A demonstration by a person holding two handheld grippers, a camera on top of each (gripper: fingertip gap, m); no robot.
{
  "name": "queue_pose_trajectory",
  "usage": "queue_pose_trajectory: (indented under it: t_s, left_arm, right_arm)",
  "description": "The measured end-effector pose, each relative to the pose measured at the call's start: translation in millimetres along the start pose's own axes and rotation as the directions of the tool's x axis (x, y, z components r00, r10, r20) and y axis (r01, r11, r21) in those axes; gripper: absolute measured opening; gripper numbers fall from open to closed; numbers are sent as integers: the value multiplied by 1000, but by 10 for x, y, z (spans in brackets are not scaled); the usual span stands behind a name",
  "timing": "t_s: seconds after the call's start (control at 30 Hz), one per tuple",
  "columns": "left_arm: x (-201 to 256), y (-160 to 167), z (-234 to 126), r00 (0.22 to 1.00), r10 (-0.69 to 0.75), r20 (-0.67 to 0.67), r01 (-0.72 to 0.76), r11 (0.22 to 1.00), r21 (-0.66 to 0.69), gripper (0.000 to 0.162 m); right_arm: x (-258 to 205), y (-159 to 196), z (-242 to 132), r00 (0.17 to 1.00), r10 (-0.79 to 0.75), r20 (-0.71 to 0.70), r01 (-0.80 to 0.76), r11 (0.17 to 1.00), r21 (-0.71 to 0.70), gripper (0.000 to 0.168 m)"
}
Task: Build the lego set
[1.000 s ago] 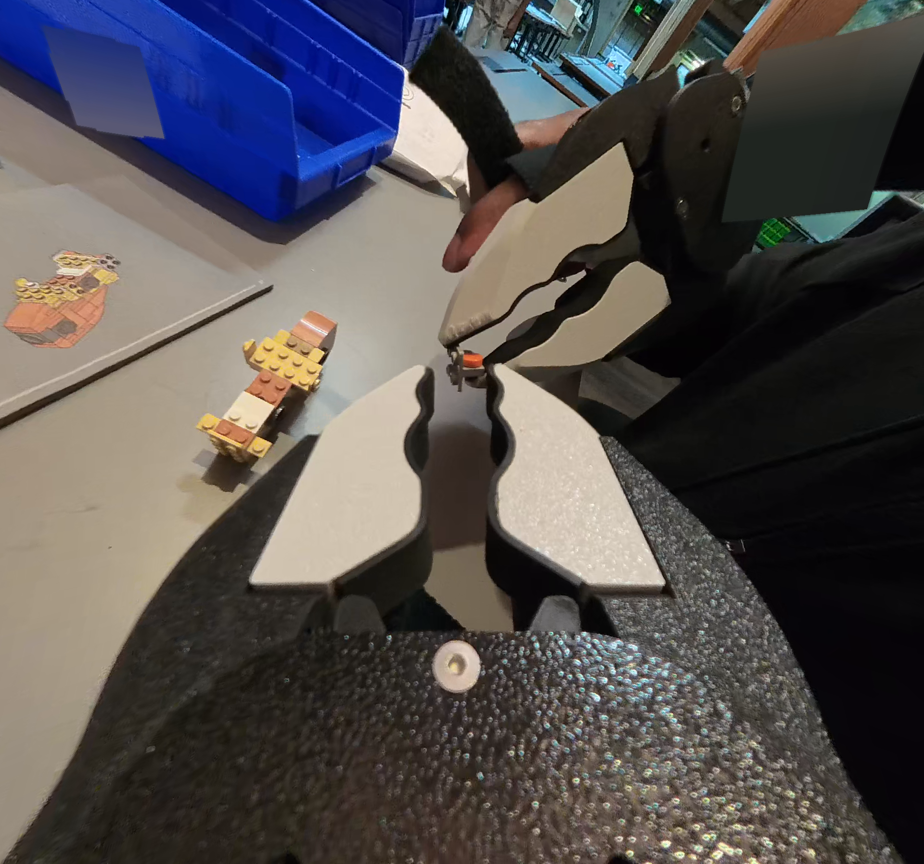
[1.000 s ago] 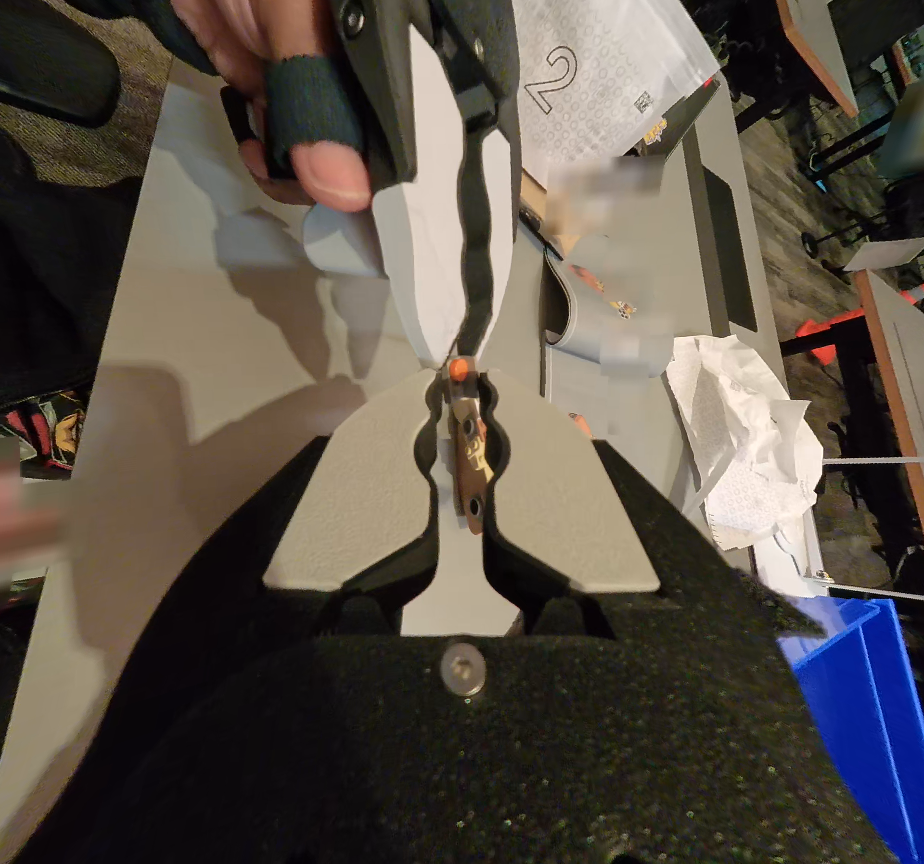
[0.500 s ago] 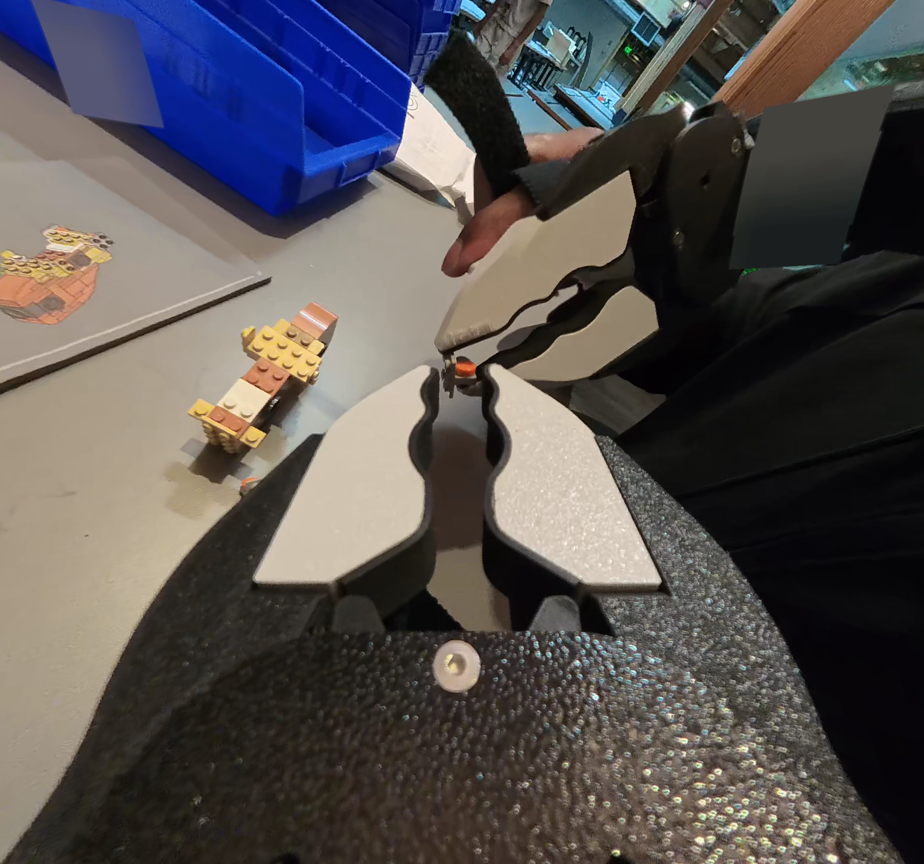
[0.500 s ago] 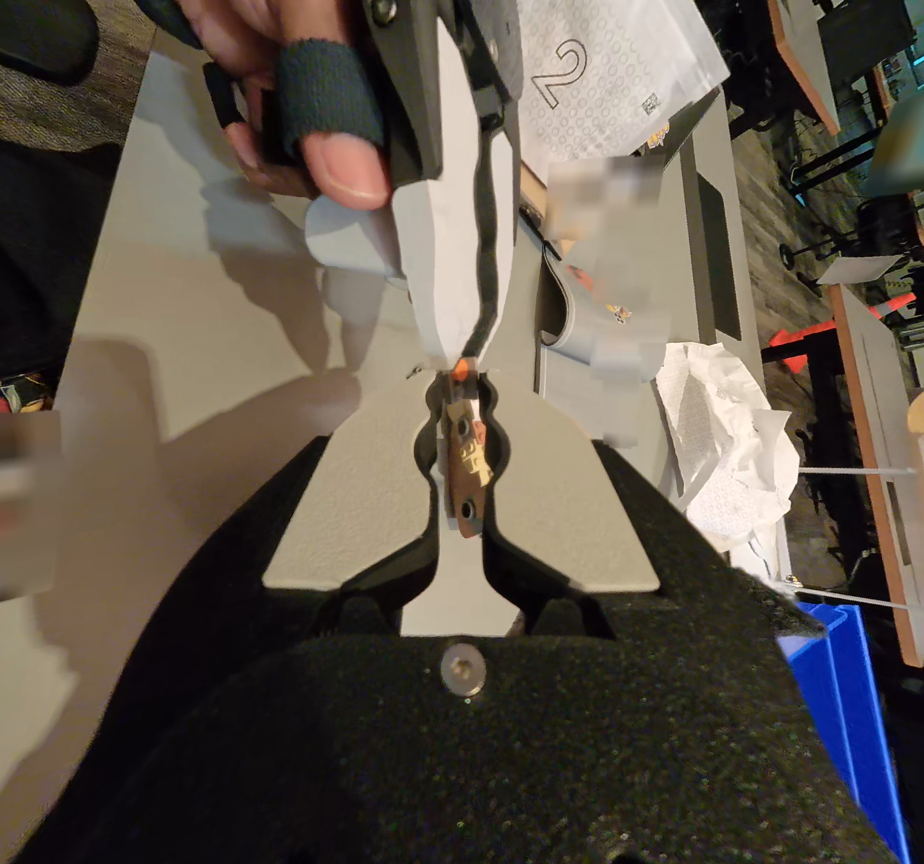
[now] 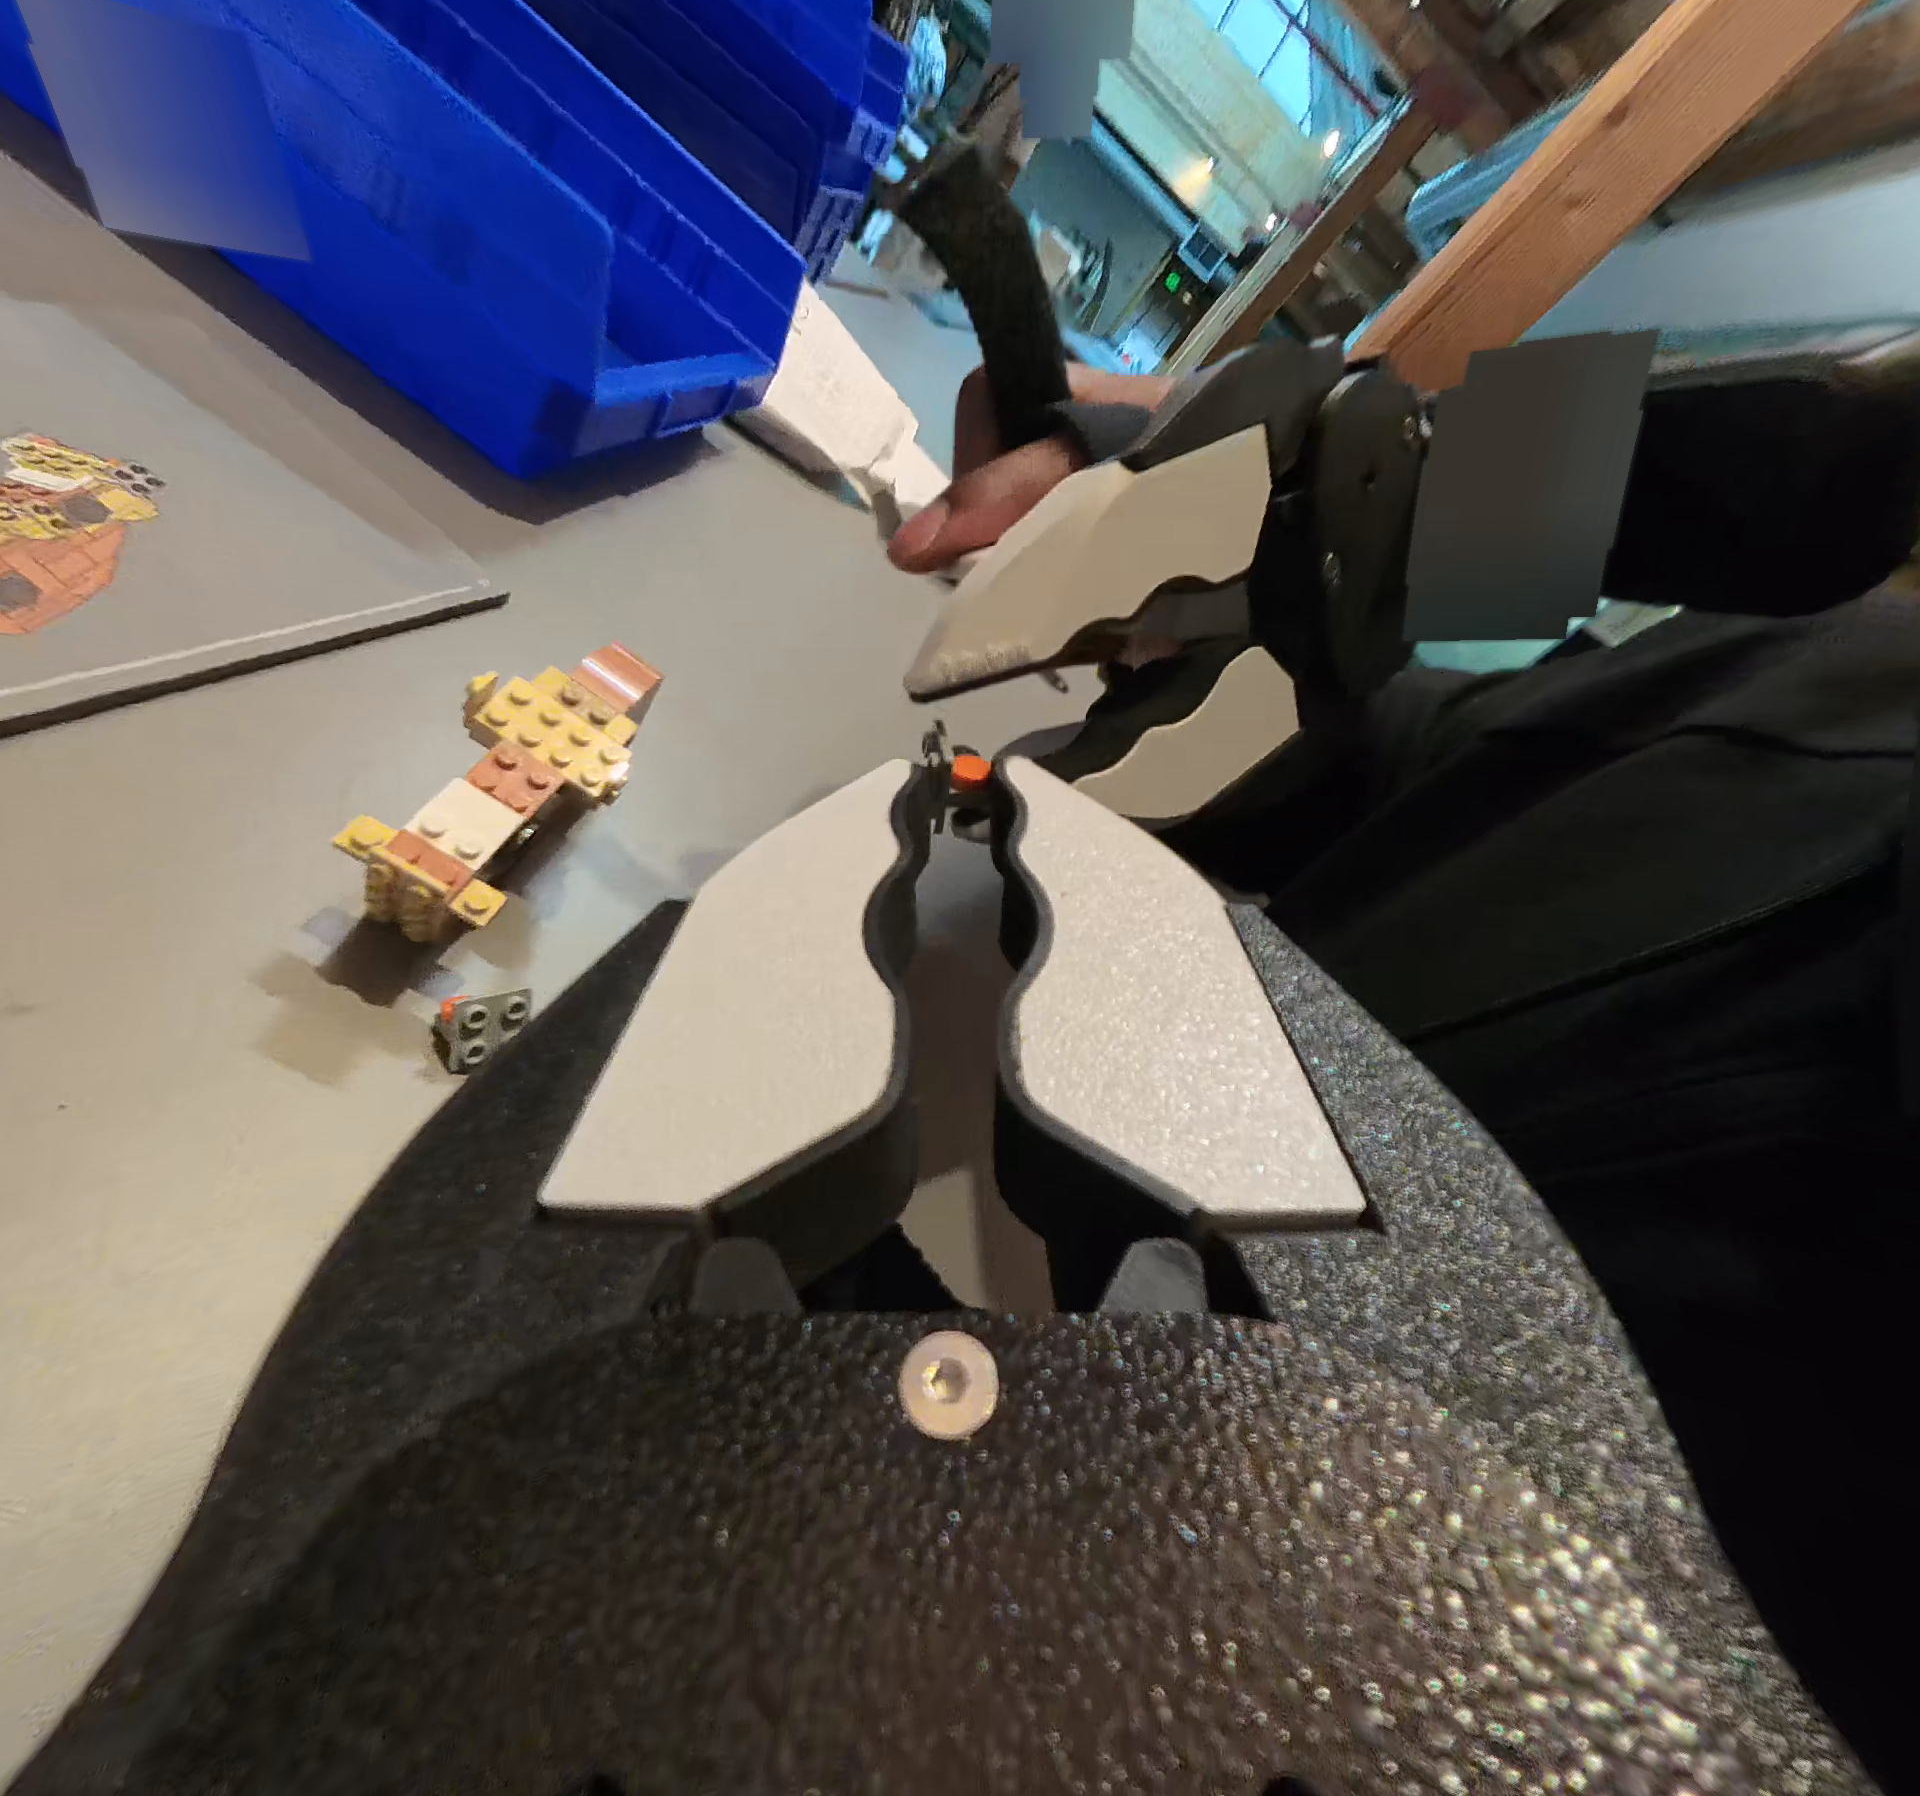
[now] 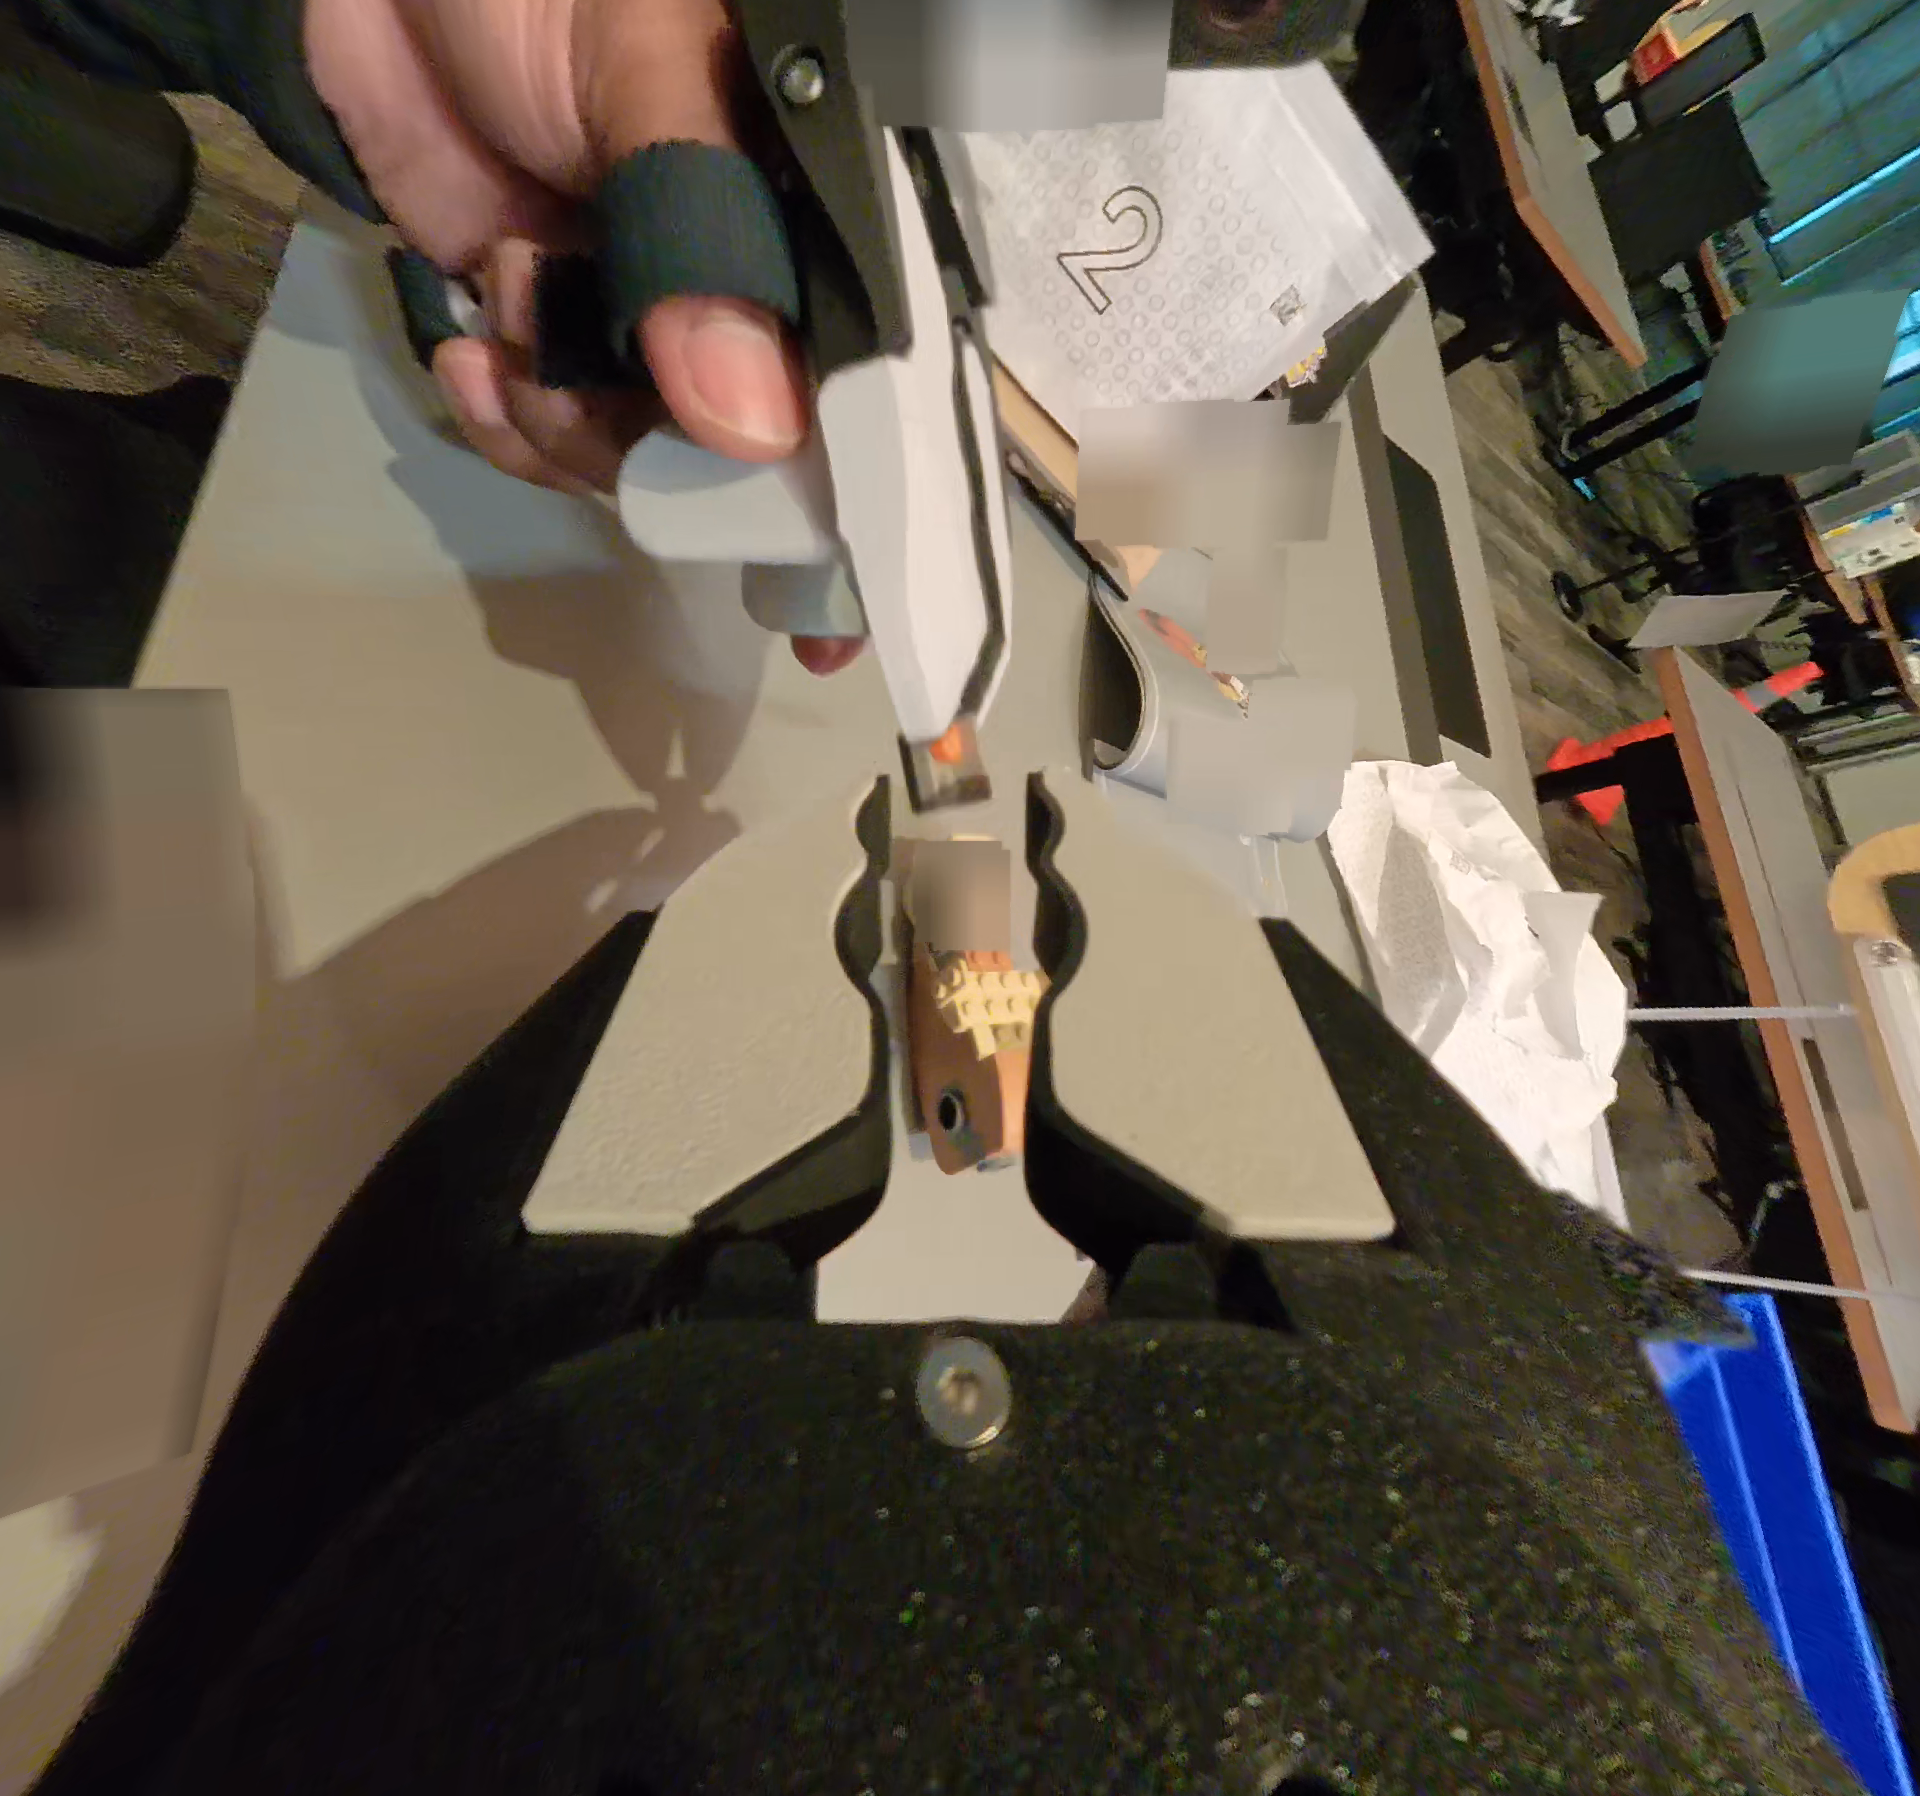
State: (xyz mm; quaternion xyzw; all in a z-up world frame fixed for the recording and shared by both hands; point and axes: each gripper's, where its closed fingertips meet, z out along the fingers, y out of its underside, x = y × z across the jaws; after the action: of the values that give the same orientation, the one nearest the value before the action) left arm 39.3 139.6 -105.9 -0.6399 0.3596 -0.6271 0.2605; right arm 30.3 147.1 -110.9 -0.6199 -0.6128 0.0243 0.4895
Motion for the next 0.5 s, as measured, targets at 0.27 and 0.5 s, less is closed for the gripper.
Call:
queue_pose_trajectory:
  t_s: [0.27,0.5]
  left_arm:
    - [-360,-98,-432,971,68,228,-97,988,118,10]
    - [-539,-32,-544,941,122,314,-153,985,76,10]
  right_arm:
    - [128,509,167,985,-155,-74,140,974,-180,26]
    - [78,685,469,977,-186,108,212,910,-356,26]
